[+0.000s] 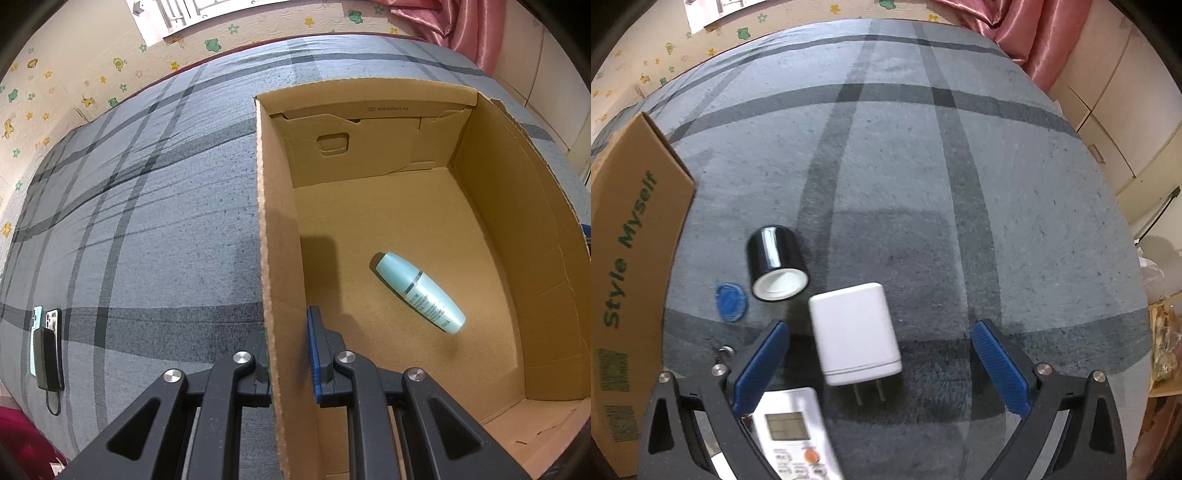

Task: Organize rigid objects
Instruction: 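Grasp the white charger with the right tool, then lift the charger with the right tool and carry it over the box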

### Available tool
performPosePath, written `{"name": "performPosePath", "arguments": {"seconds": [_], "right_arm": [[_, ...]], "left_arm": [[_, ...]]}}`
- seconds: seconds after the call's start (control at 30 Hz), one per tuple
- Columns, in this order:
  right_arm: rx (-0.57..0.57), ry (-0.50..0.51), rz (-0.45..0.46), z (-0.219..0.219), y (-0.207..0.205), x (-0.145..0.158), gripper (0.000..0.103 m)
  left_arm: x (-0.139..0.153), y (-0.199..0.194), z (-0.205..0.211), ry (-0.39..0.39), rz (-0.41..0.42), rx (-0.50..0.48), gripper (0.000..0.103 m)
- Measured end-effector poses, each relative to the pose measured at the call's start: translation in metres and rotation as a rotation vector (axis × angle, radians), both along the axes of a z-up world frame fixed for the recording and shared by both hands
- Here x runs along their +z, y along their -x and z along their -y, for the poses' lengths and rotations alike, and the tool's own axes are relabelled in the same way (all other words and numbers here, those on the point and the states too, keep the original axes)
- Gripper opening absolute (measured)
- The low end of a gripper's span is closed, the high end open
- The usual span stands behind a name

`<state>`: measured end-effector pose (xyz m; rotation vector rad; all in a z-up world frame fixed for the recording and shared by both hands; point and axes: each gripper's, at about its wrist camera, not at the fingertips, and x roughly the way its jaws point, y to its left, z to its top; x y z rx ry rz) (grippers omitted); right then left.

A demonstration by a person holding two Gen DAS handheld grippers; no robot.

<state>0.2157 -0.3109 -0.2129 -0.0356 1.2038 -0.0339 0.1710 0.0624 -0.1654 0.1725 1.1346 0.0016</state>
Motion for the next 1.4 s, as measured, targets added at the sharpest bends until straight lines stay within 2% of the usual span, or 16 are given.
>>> {"name": "performPosePath", "arguments": {"seconds": [0.27,0.37,0.5,0.6,0.63,0.7,0.93,1.4], "right_arm": [[0.007,-0.017,-0.008,0.008,0.000,-0.011,0.101],[0.016,-0.025,-0.006,0.005,0.001,-0.011,0.097],[0.032,-0.023,-0.026,0.000,0.000,-0.013,0.080],[0.037,-0.030,-0.035,-0.007,0.001,-0.012,0.073],[0.036,-0.032,-0.039,-0.008,0.001,-0.011,0.062],[0.038,-0.057,-0.046,-0.008,0.001,-0.010,0.047],[0.034,-0.022,-0.032,-0.018,0.009,-0.002,0.046],[-0.006,-0.035,-0.036,-0.017,0.009,0.020,0.046]], "left_arm": [[0.000,0.001,0.001,-0.007,0.002,0.000,0.014],[0.000,0.001,0.001,-0.006,0.002,0.001,0.014],[0.001,0.000,0.001,-0.006,0.000,0.001,0.014],[0.001,0.000,0.000,-0.006,0.000,0.002,0.015],[0.001,0.000,0.000,-0.005,0.000,0.003,0.015],[0.000,0.001,0.000,-0.004,0.001,0.004,0.015],[0.000,0.001,0.000,-0.005,0.002,0.004,0.015],[0.000,0.001,0.000,-0.004,0.002,0.003,0.015]]}}
